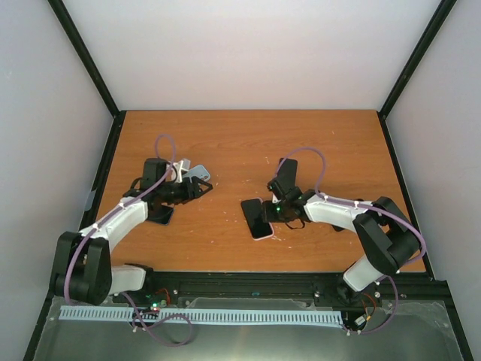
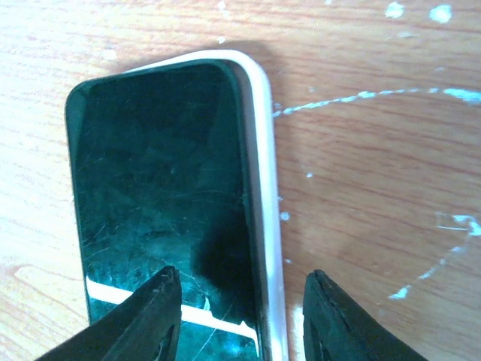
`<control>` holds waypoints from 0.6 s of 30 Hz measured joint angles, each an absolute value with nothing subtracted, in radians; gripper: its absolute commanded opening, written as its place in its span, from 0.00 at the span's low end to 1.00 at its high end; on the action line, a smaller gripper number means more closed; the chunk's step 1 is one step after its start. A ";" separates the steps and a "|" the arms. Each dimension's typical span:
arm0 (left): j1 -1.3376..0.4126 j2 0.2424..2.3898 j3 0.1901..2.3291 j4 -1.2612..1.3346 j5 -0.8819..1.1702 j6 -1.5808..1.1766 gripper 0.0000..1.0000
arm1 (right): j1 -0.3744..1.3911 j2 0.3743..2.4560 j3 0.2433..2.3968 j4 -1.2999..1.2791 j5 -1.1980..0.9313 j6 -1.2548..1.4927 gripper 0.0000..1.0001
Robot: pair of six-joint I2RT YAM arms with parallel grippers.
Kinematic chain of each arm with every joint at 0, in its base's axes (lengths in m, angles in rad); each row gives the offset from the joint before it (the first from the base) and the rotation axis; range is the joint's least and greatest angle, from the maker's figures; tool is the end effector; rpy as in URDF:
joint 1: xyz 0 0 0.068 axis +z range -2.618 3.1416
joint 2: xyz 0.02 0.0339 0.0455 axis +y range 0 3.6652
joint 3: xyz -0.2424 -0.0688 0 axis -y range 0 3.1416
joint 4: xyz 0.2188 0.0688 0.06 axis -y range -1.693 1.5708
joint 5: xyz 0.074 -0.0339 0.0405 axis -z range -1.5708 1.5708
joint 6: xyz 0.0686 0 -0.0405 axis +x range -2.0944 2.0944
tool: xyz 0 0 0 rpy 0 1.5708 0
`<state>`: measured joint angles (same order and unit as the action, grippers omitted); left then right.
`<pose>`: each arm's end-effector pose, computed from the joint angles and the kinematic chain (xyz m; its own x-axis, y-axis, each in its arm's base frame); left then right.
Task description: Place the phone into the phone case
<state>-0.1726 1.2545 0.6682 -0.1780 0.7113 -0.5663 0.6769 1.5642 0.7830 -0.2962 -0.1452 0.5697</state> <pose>0.2396 -0.0872 0.1856 -0.8942 -0.2567 -0.3668 0.1358 0.6252 -0.7685 0.2145 0.1851 0.1195 -0.9412 -0.0717 -0.3301 -0.1966 0.9109 0.3628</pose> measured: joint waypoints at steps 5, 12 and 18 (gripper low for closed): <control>-0.259 1.305 0.634 -0.091 0.715 -0.635 0.50 | 0.662 1.567 0.739 -0.234 -0.204 0.569 0.42; -0.299 1.376 0.608 -0.017 0.723 -0.682 0.49 | 0.645 1.586 0.701 -0.119 -0.289 0.578 0.39; -0.305 1.395 0.609 -0.014 0.726 -0.682 0.45 | 0.649 1.607 0.661 0.011 -0.379 0.650 0.37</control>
<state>-0.3054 1.3949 0.6086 -0.0143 0.7258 -0.6823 0.6487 1.6070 0.6613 0.0109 -0.3794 0.6502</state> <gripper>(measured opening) 0.457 0.376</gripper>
